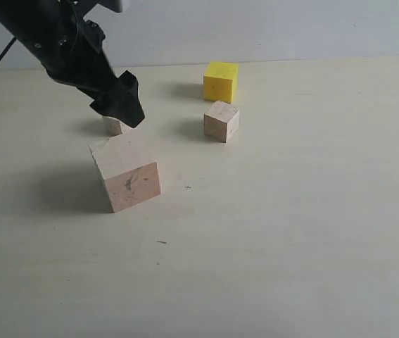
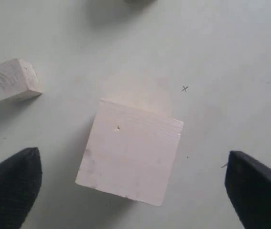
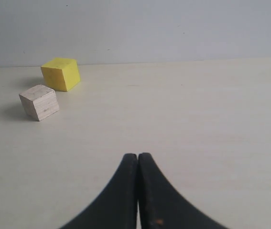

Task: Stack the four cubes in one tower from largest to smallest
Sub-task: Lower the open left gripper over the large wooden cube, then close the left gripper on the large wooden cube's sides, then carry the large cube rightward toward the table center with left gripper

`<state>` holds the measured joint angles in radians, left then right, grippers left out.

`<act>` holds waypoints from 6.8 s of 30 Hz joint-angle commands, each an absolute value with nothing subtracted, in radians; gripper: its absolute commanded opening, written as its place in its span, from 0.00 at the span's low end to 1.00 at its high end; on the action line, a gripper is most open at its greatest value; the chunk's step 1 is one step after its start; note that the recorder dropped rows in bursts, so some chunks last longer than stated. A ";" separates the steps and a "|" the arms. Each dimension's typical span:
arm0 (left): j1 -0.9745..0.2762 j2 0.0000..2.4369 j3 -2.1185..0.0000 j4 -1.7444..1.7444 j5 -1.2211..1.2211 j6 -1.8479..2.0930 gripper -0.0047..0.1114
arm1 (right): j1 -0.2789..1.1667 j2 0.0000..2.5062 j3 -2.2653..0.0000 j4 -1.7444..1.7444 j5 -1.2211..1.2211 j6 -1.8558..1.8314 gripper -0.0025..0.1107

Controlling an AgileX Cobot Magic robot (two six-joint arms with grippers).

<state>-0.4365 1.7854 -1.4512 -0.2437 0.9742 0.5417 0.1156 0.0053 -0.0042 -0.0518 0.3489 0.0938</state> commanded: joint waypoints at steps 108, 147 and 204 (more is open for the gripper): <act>-0.683 1.994 -1.524 -0.110 1.093 0.833 0.04 | 0.116 0.000 0.000 -0.052 0.333 0.097 0.02; -0.772 2.004 -1.524 -0.190 1.054 0.859 0.04 | 0.116 0.000 0.000 -0.052 0.333 0.097 0.02; -0.766 2.129 -1.524 -0.142 1.039 0.910 0.08 | 0.116 0.000 0.000 -0.052 0.333 0.097 0.02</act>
<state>-0.7680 2.1088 -1.5261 -0.1495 1.0392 0.9005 0.1156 0.0053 -0.0042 -0.0518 0.3489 0.0974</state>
